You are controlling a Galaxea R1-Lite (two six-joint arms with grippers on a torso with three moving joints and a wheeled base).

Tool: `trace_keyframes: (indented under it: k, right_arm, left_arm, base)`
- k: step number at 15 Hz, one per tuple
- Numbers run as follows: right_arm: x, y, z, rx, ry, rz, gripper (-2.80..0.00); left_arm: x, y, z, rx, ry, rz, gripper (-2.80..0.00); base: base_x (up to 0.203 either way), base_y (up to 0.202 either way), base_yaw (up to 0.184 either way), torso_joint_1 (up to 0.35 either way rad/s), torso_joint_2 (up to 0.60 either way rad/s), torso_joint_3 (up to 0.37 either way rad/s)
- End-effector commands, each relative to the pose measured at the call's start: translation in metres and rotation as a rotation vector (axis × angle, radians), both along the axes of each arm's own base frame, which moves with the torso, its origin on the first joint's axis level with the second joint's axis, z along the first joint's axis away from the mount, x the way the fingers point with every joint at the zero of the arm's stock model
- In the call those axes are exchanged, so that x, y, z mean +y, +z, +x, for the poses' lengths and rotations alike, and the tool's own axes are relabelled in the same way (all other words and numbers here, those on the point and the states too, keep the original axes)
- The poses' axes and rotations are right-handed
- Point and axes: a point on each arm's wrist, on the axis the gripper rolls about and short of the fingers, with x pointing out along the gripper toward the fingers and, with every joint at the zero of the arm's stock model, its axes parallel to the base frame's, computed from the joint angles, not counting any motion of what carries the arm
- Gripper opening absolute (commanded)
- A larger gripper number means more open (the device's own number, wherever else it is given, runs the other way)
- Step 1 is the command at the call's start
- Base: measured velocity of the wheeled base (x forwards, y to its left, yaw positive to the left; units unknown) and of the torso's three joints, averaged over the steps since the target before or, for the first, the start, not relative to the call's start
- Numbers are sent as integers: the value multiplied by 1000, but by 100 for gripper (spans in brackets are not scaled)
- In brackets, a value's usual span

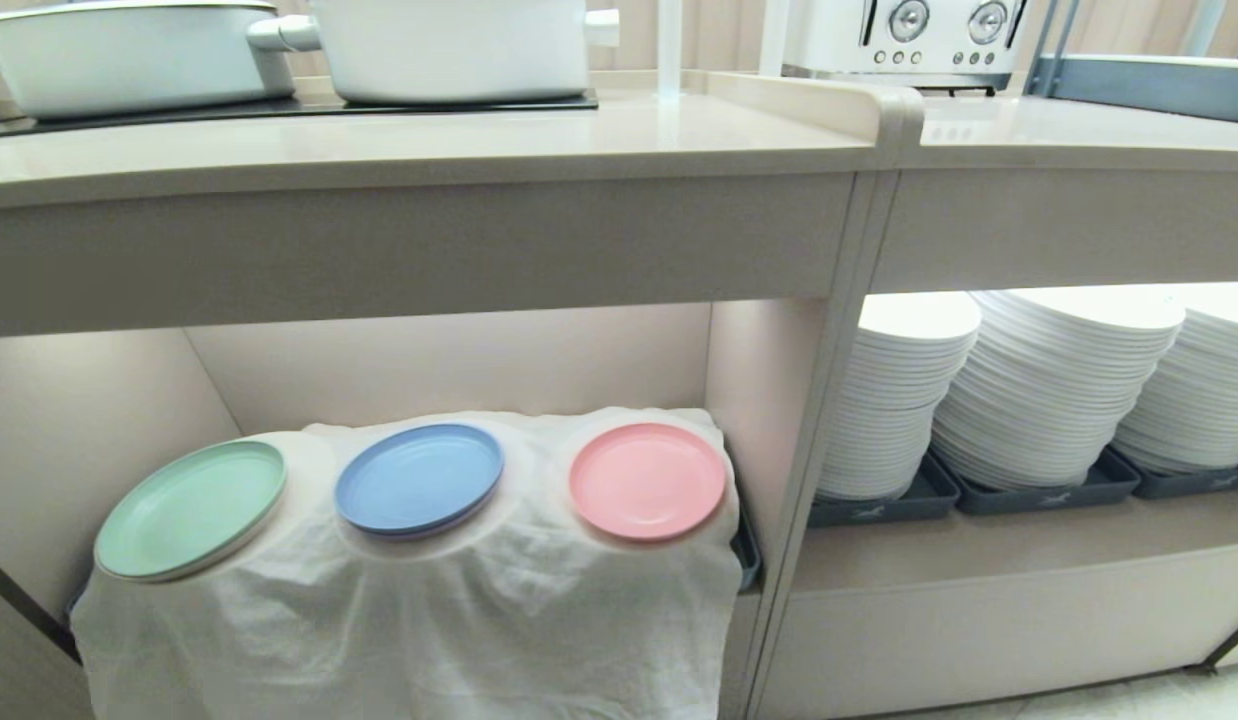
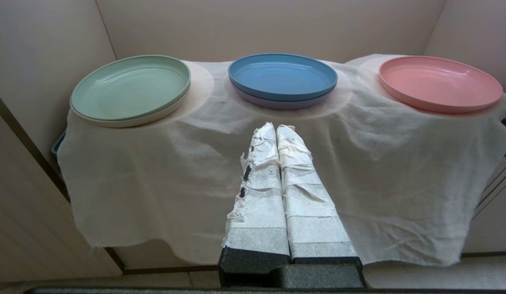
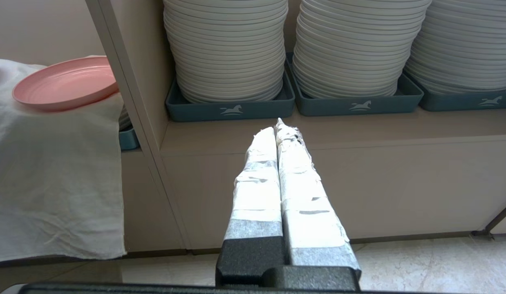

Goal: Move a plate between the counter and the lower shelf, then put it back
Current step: Pick up the plate in the cupboard

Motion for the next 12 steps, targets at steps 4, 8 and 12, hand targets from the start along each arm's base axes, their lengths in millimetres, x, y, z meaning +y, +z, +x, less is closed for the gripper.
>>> trace_keyframes:
  k: [4,8,12]
  right_arm:
    - [0,0,0,0,-1,0,-280]
    - [0,0,0,0,0,0,-280]
    - [0,0,0,-1,-1,0,-280]
  left_arm:
    - [0,0,0,1,1,0,-280]
    - [0,0,0,1,1,1,-280]
    - [0,0,0,0,1,9,-280]
  base:
    - [0,0,0,0,0,0]
    - [0,0,0,0,0,0]
    - [0,0,0,0,0,0]
